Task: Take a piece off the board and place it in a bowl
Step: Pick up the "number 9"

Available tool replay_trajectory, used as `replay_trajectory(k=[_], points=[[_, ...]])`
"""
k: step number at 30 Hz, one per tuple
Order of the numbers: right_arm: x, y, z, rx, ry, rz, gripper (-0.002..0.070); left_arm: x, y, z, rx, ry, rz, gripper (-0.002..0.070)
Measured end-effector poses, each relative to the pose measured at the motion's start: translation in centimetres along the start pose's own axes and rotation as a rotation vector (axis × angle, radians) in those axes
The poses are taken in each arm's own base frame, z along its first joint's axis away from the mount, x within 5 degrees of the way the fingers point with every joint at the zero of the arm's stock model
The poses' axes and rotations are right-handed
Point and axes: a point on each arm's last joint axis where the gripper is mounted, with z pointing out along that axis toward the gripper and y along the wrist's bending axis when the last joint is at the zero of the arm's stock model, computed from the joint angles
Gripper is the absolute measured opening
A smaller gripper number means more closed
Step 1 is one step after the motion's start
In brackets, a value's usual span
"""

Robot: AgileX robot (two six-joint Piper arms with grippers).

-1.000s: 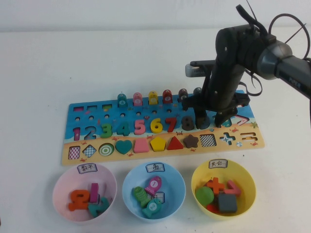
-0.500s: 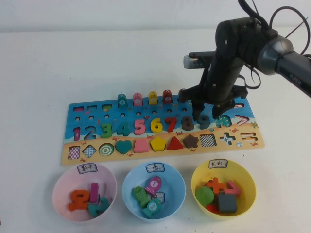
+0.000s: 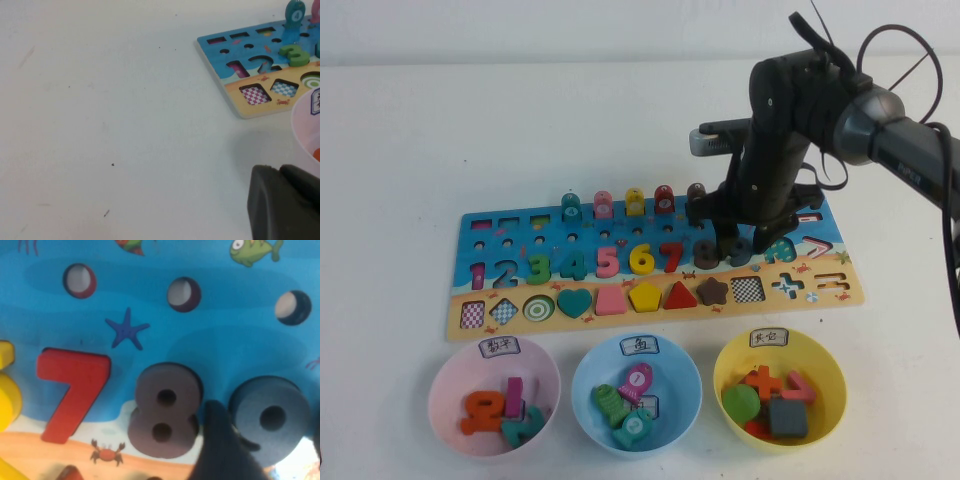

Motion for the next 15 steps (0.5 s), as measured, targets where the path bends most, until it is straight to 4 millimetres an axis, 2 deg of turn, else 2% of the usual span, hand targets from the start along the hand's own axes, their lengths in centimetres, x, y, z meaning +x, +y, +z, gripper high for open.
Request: replay_trajectory(k=[7,15], points=[[-0.02,-0.04,0.03,0.017,-0.003,-0.01,0.0243,0.0,0.0,0.0,0.0,0.0,0.0,-0.0005],[-0.03,-0.07,0.03,0.021,-0.003,-0.016,0.0242,0.0,0.0,0.0,0.0,0.0,0.0,-0.0005]])
